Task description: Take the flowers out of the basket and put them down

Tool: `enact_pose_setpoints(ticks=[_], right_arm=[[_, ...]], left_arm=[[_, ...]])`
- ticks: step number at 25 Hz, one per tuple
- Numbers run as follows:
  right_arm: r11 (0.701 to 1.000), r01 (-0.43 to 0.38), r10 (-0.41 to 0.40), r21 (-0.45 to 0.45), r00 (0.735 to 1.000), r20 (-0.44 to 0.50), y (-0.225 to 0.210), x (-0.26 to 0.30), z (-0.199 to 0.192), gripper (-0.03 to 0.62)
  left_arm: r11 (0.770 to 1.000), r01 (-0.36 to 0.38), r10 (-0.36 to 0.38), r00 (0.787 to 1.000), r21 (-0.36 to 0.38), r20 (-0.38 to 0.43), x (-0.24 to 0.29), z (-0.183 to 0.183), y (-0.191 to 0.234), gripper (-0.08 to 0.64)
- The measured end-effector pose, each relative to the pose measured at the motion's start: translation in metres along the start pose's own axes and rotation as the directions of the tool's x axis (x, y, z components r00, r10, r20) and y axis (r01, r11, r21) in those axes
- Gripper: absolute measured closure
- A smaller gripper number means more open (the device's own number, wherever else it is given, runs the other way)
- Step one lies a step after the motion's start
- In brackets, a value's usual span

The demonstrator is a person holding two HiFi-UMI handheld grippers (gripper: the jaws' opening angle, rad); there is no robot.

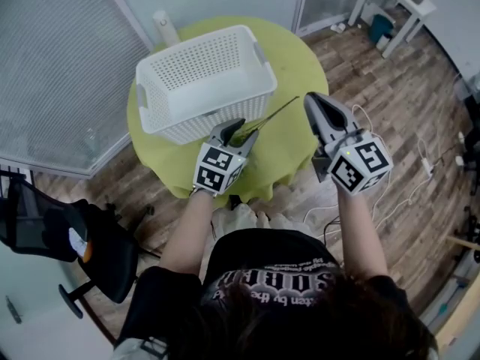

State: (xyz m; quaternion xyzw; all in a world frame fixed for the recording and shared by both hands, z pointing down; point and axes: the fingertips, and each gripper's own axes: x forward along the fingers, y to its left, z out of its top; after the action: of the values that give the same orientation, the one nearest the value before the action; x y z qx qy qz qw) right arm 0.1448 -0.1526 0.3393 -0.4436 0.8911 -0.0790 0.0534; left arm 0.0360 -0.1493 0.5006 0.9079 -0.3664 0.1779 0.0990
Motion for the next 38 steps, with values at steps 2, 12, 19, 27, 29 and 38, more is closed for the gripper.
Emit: enact_pose_setpoints(ticks=[2, 12, 19, 27, 29, 38], right_arm=[[1.000, -0.004, 0.004, 0.001, 1.000, 0.001, 0.001, 0.003, 0.000, 0.563], [0.999, -0.037, 0.037, 0.003, 0.999, 0.007, 0.012, 0.015, 0.001, 0.563], [0.997, -0.071, 0.071, 0.007, 0.997, 0.009, 0.023, 0.025, -0.003, 0.563], [0.994, -0.110, 0.110, -0.008, 0.994, 0.016, 0.037, 0.036, 0.001, 0.563], [0.993, -0.113, 0.113, -0.013, 0.993, 0.012, 0.041, 0.038, 0.001, 0.563], [0.997, -0.057, 0.056, -0.053, 0.998, -0.028, 0.040, 0.044, -0.004, 0.563]], left_arm=[[1.000, -0.002, 0.002, 1.000, -0.008, 0.027, -0.007, 0.009, 0.001, 0.414], [1.000, -0.022, 0.027, 0.958, -0.022, 0.284, -0.069, 0.099, -0.001, 0.414], [0.996, -0.075, 0.086, 0.911, -0.044, 0.404, -0.113, 0.139, 0.004, 0.465], [0.989, -0.138, 0.150, 0.901, -0.059, 0.407, -0.127, 0.143, 0.009, 0.557], [0.981, -0.169, 0.192, 0.900, -0.091, 0.392, -0.129, 0.141, 0.015, 0.557], [0.938, -0.302, 0.343, 0.872, -0.167, 0.348, -0.138, 0.142, 0.043, 0.557]])
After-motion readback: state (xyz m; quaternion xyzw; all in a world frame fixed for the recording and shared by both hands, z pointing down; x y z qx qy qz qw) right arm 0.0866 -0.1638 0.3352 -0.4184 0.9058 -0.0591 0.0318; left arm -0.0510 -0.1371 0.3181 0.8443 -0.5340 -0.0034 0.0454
